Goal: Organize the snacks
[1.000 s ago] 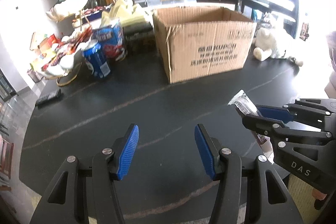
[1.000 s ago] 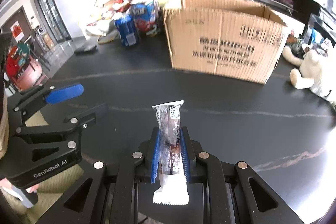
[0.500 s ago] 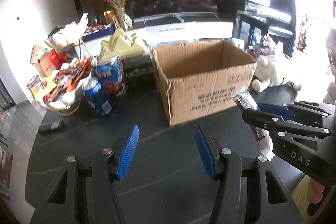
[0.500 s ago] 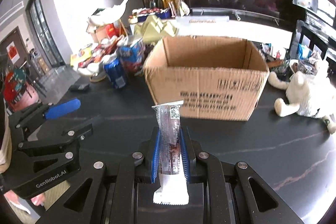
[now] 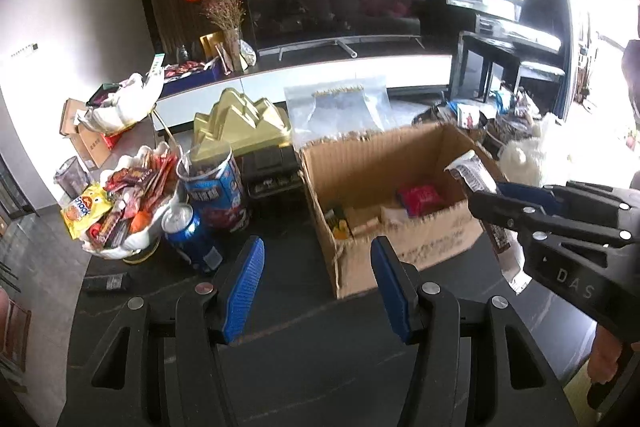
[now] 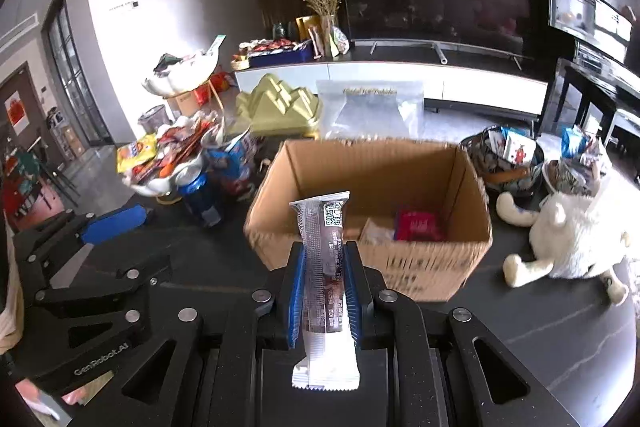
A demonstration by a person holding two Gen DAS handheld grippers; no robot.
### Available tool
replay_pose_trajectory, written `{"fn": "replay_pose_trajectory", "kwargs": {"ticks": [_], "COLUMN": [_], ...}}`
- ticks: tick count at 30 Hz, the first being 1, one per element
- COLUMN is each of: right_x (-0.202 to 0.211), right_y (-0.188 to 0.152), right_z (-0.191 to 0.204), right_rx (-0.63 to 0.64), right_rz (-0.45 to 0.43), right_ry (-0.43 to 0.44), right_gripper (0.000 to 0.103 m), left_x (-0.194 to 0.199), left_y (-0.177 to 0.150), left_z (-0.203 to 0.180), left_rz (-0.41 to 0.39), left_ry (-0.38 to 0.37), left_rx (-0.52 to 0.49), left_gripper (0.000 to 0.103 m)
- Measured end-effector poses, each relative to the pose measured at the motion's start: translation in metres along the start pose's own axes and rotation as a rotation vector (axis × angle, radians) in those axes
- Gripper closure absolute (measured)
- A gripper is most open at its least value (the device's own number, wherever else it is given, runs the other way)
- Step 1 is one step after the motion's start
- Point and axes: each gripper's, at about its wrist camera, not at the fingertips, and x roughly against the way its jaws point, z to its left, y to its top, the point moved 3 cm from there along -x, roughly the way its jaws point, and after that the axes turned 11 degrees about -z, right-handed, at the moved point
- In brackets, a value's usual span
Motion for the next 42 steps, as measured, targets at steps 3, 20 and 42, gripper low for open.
{"fn": "replay_pose_trajectory", "kwargs": {"ticks": [3,20,42], "right_x": [-0.011,-0.071,0.056], "right_y": [0.01,0.04,-0.01], "right_z": [-0.003,-0.024,-0.008], "right_rx": [0.007,0.015,0.006], "right_rz": [0.008,0.03,-0.099], "right_ry": [-0.01,-0.067,-0.147], "right_gripper": [0.083,0.067,0.018], "left_x": [-0.009,-0.06,0.068], "left_y": [0.009,0.023,-0.007], "left_z": [0.002,0.012,0.004], "left_rz": [0.007,0.039,-0.148], "left_ry": [0.014,0.053,0.124], "left_rx": [-0.002,0.017,0.001], "left_gripper": [0.048,0.046,0.002]}}
